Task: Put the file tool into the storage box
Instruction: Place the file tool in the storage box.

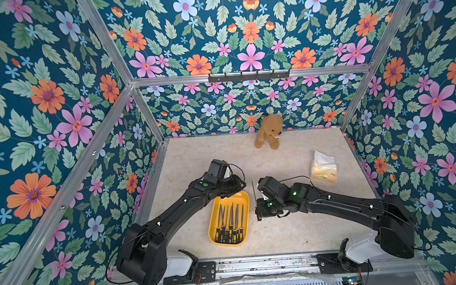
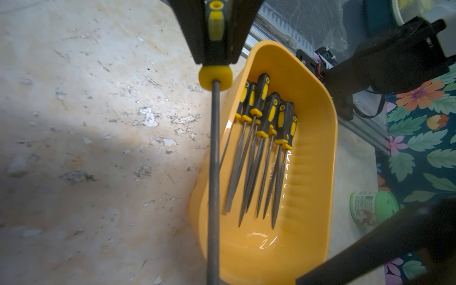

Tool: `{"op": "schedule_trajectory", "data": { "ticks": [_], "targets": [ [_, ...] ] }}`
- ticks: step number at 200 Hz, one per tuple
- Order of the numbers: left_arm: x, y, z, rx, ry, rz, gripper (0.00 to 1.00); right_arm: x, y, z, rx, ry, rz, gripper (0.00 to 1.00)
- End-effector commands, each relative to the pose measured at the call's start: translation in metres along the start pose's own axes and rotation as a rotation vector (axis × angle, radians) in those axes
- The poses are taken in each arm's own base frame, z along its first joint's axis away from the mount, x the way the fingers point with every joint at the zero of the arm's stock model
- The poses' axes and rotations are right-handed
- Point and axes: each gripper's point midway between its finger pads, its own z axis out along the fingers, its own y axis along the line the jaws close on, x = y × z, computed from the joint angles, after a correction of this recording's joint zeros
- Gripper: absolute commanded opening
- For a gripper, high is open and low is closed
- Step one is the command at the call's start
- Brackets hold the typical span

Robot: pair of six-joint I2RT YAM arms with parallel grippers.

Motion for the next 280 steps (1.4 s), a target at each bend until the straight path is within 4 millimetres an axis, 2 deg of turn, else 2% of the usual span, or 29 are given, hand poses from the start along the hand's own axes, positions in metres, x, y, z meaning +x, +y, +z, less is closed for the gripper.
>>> {"op": "schedule_trajectory", "data": {
  "ticks": [1, 46, 64, 72, 95, 106, 114, 119, 131, 137, 151, 160, 188, 219, 237, 280],
  "targets": [
    [-0.003, -0.005, 0.001, 0.024, -0.008, -0.001, 0.44, -0.002, 0.02, 0.005, -0.056, 0.007, -0.012, 0.0],
    [0.002, 0.006, 0.009, -0.01, 0.005, 0.001, 0.43, -0.002, 0.038, 0.015, -0.105, 0.031, -0.028, 0.0],
    [0.003, 0.012, 0.012, -0.033, 0.01, 0.003, 0.41, -0.001, 0.048, 0.015, -0.133, 0.039, -0.036, 0.0],
    [0.003, 0.013, 0.013, -0.038, 0.012, 0.006, 0.35, 0.0, 0.05, 0.016, -0.141, 0.044, -0.039, 0.0],
    [0.001, 0.015, 0.013, -0.061, 0.012, 0.021, 0.0, 0.003, 0.047, 0.02, -0.129, 0.059, -0.031, 0.0],
    [0.001, 0.015, 0.01, -0.066, 0.016, 0.03, 0.0, 0.005, 0.046, 0.021, -0.128, 0.065, -0.026, 0.0],
    [0.001, 0.014, 0.008, -0.068, 0.018, 0.043, 0.0, 0.005, 0.044, 0.02, -0.123, 0.064, -0.02, 0.04],
    [0.001, 0.014, 0.006, -0.072, 0.018, 0.051, 0.0, 0.004, 0.042, 0.02, -0.118, 0.063, -0.018, 0.1],
    [0.001, 0.014, 0.0, -0.082, 0.017, 0.074, 0.0, 0.001, 0.04, 0.016, -0.116, 0.055, -0.011, 0.33],
    [0.0, 0.016, -0.003, -0.091, 0.017, 0.082, 0.0, -0.001, 0.039, 0.013, -0.117, 0.048, -0.008, 0.4],
    [-0.001, 0.025, -0.01, -0.11, 0.024, 0.088, 0.0, -0.008, 0.034, 0.005, -0.116, 0.028, 0.009, 0.52],
    [-0.003, 0.033, -0.013, -0.132, 0.025, 0.092, 0.0, -0.014, 0.026, -0.001, -0.105, 0.015, 0.029, 0.56],
    [-0.008, 0.05, -0.017, -0.198, 0.023, 0.137, 0.0, -0.033, -0.002, -0.023, -0.089, -0.049, 0.108, 0.59],
    [-0.006, 0.06, -0.001, -0.224, 0.045, 0.147, 0.0, -0.04, -0.037, -0.036, -0.031, -0.075, 0.179, 0.6],
    [-0.001, 0.058, 0.011, -0.241, 0.056, 0.18, 0.0, -0.037, -0.046, -0.038, -0.02, -0.073, 0.192, 0.6],
    [0.024, 0.071, 0.031, -0.25, 0.104, 0.16, 0.0, -0.024, -0.056, -0.031, -0.023, -0.057, 0.221, 0.59]
  ]
}}
